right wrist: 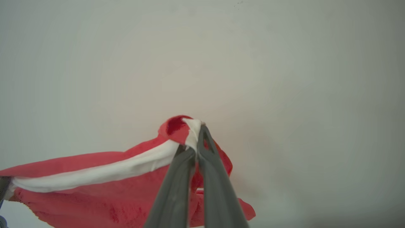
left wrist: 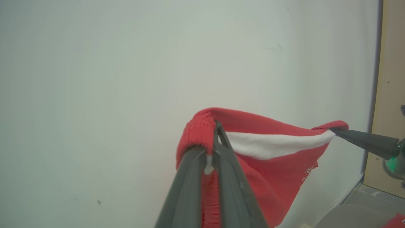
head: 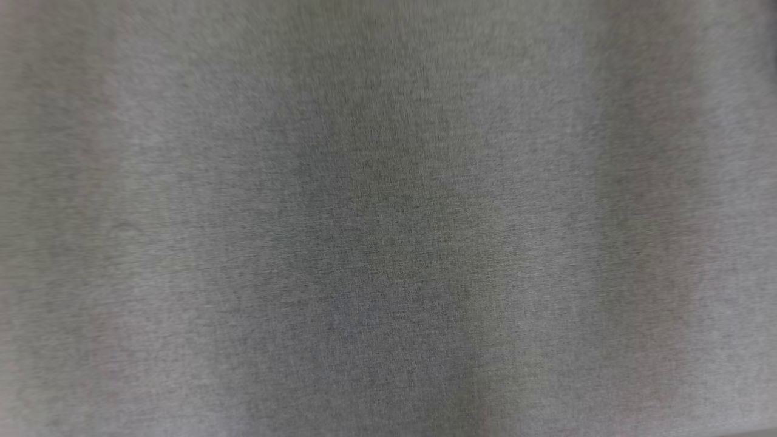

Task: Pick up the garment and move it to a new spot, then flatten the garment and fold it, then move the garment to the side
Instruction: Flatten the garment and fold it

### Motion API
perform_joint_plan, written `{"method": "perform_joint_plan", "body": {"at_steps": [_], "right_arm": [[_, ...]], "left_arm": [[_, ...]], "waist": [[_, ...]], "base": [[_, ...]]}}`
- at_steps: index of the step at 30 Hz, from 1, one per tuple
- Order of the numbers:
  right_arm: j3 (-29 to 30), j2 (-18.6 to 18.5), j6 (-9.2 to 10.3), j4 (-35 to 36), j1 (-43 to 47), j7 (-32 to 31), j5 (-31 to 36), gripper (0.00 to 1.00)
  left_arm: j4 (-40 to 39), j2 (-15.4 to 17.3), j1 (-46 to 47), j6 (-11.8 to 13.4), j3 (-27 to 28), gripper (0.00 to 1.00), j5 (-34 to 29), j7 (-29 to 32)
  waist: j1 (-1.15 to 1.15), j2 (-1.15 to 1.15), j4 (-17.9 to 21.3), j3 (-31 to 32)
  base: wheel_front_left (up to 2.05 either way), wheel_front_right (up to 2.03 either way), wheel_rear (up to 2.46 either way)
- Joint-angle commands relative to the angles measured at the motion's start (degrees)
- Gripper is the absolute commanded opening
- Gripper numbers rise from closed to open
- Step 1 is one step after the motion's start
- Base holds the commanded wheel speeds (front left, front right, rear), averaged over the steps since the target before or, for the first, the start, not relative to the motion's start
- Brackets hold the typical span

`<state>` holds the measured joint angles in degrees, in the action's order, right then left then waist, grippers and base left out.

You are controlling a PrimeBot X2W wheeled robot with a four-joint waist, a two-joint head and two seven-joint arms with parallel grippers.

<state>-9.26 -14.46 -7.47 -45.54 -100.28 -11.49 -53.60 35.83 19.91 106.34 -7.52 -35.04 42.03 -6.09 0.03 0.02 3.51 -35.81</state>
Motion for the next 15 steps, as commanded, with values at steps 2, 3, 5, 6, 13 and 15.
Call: {"method": "perform_joint_plan", "body": {"at_steps": [2, 3, 5, 6, 13, 15], "right_arm": [[0.9, 0.6, 0.0, -4.2, -4.9, 0.6, 2.3, 0.0], [1.2, 0.8, 0.0, -6.3, -7.2, 0.9, 3.4, 0.0], [1.9, 1.2, 0.0, -10.0, -11.1, 1.5, 5.0, 0.0], [2.2, 1.4, 0.0, -11.7, -12.6, 1.9, 5.9, 0.0], [3.3, 3.0, 0.0, -19.9, -19.4, 4.0, 8.5, 0.0], [3.1, 3.7, 0.0, -20.9, -20.0, 3.7, 8.5, 0.0]], "left_arm": [[2.8, -1.1, 4.0, 0.1, 0.5, 0.0, 1.1, -0.5], [4.3, -1.4, 6.0, 0.1, 0.4, 0.0, 1.2, -0.5], [6.9, -2.2, 9.2, 0.1, 0.0, 0.0, 1.7, -0.4], [8.2, -2.5, 10.5, 0.1, -0.2, 0.0, 1.7, -0.9], [14.9, -4.6, 15.1, 0.1, -2.3, 0.0, 2.9, -2.0], [15.8, -5.0, 15.3, 0.1, -4.0, 0.0, 3.2, -1.9]], "waist": [[-0.03, -0.02, 0.8, -3.9], [-0.03, -0.02, 0.8, -4.2], [-0.03, -0.02, 0.8, -5.0], [-0.03, -0.02, 0.9, -5.2], [-0.03, -0.02, 1.7, -7.3], [-0.03, -0.02, 1.8, -7.8]], "base": [[0.0, 0.0, 0.0], [0.0, 0.0, 0.0], [0.0, 0.0, 0.0], [0.0, 0.0, 0.0], [0.0, 0.0, 0.0], [0.0, 0.0, 0.0]]}}
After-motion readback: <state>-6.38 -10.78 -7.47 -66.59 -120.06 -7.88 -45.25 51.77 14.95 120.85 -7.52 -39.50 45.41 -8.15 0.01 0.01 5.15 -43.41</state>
